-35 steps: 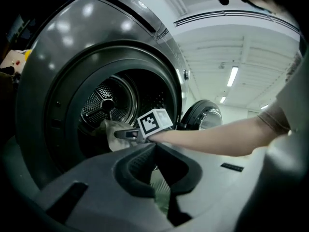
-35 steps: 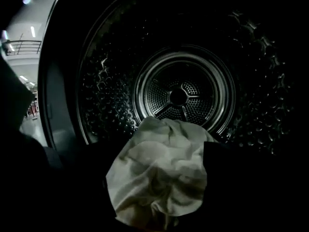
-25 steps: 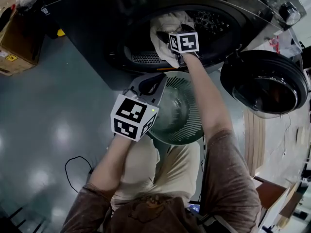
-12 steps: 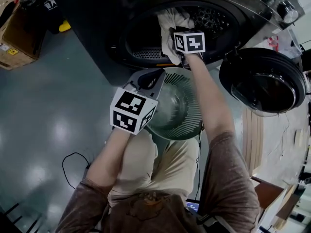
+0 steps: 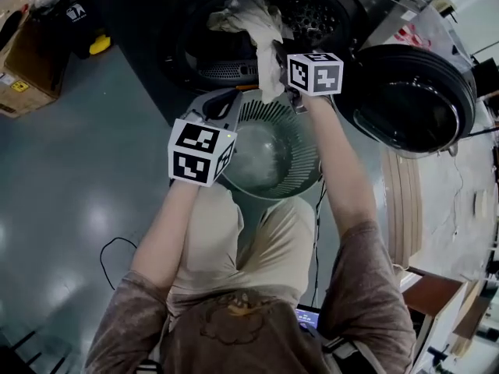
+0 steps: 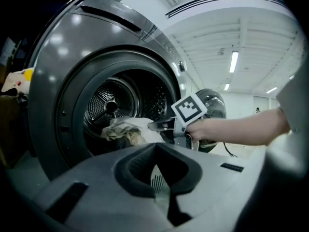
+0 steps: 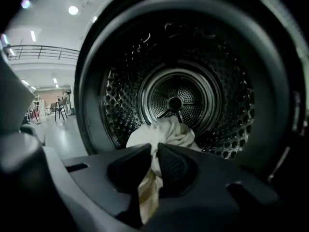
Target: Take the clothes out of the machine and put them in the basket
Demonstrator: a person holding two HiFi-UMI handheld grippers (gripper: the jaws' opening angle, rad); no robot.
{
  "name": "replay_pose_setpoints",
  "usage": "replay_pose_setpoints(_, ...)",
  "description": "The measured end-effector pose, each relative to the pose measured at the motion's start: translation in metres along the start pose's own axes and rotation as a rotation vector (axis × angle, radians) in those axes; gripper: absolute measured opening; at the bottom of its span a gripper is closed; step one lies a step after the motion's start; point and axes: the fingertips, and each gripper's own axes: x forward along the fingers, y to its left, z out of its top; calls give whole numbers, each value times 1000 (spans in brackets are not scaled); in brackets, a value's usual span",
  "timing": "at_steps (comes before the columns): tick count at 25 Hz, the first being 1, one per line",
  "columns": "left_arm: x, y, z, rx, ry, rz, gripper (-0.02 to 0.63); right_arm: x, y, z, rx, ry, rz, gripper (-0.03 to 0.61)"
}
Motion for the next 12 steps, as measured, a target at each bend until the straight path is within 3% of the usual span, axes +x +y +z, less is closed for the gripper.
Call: replay_pose_setpoints(12, -16, -30, 14, 67, -42, 20, 8, -139, 46, -51, 12, -56, 7, 40)
